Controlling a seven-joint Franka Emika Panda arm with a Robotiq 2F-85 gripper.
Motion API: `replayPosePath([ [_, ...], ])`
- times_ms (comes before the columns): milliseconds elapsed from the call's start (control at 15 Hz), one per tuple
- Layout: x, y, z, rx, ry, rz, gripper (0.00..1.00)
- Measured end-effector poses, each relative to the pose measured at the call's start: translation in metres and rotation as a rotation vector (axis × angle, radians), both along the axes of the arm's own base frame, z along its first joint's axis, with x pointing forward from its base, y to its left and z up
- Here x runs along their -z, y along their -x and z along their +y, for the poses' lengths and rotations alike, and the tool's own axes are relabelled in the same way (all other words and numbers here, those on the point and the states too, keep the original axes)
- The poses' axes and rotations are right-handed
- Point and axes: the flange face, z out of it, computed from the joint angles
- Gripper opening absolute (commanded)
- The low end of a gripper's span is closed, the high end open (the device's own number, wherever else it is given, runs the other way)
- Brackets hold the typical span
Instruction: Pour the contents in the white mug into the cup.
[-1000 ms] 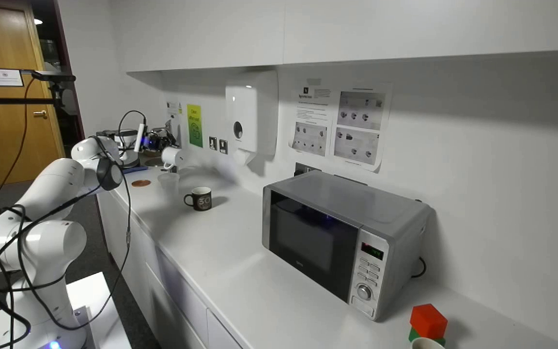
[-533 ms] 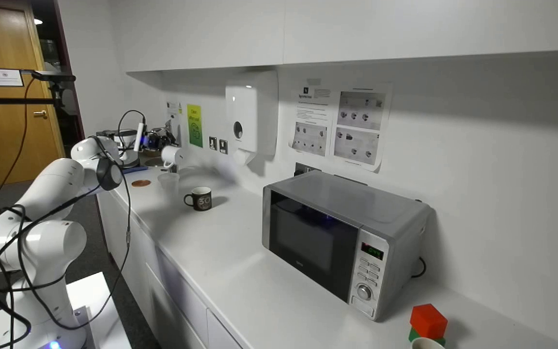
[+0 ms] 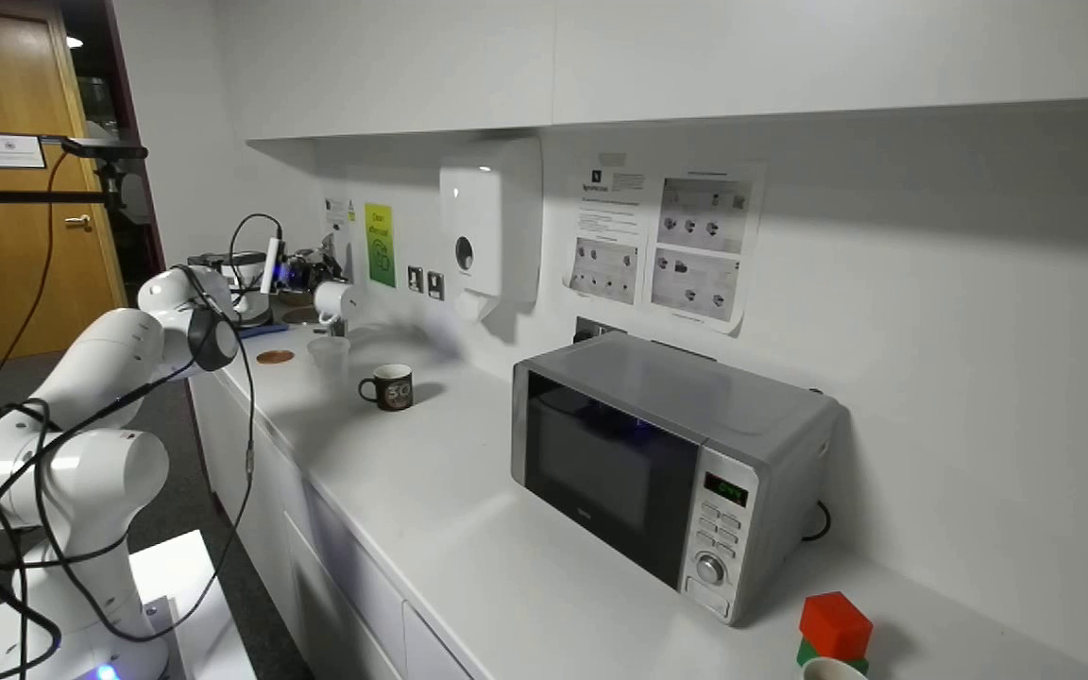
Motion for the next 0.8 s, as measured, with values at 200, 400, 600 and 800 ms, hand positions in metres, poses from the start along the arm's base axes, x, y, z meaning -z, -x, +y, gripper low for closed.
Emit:
replayPosePath([
  [200,-0.0017,0.0007,0.0007,-0.001,0.009,-0.003,0.01],
  [400,-0.0035,0.0013,0.0013,-0.002,0.019,-0.004,0.01],
  [600,-0.0048,0.0013,0.0013,-0.002,0.027,-0.001,0.01],
  [800,-0.0058,0.0012,0.0013,-0.002,0.034,0.002,0.01],
])
